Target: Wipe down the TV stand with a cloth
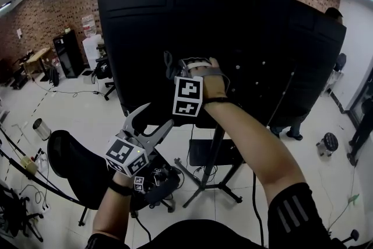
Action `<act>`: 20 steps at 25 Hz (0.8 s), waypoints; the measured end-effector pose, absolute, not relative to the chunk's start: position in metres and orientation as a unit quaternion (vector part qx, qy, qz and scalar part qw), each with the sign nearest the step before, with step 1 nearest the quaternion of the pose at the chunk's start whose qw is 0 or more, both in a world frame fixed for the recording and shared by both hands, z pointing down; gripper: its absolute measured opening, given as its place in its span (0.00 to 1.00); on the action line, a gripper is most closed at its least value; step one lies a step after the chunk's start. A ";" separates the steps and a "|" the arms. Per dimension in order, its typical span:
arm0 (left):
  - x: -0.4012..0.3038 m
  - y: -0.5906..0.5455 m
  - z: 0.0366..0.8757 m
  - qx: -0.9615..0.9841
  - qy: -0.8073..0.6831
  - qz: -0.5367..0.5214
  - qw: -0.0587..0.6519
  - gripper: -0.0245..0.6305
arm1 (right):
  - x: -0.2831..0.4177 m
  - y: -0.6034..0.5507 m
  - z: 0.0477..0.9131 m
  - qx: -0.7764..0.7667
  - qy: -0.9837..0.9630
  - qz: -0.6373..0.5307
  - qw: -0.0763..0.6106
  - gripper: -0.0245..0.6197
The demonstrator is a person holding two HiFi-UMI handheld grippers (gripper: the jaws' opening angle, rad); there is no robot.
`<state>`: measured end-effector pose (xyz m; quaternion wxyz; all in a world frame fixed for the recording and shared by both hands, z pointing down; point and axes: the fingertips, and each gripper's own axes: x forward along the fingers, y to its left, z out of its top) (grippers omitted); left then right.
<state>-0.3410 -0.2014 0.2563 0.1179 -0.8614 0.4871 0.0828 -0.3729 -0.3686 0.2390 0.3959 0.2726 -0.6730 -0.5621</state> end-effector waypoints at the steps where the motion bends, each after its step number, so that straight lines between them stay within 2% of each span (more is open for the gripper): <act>1: -0.340 -0.202 0.257 -0.862 0.485 0.083 0.117 0.52 | -0.368 -0.371 0.241 0.274 -0.669 -0.561 0.402 0.08; 20: -0.267 -0.218 0.258 -0.901 0.410 0.096 0.103 0.52 | -0.262 -0.390 0.244 0.323 -0.566 -0.552 0.519 0.08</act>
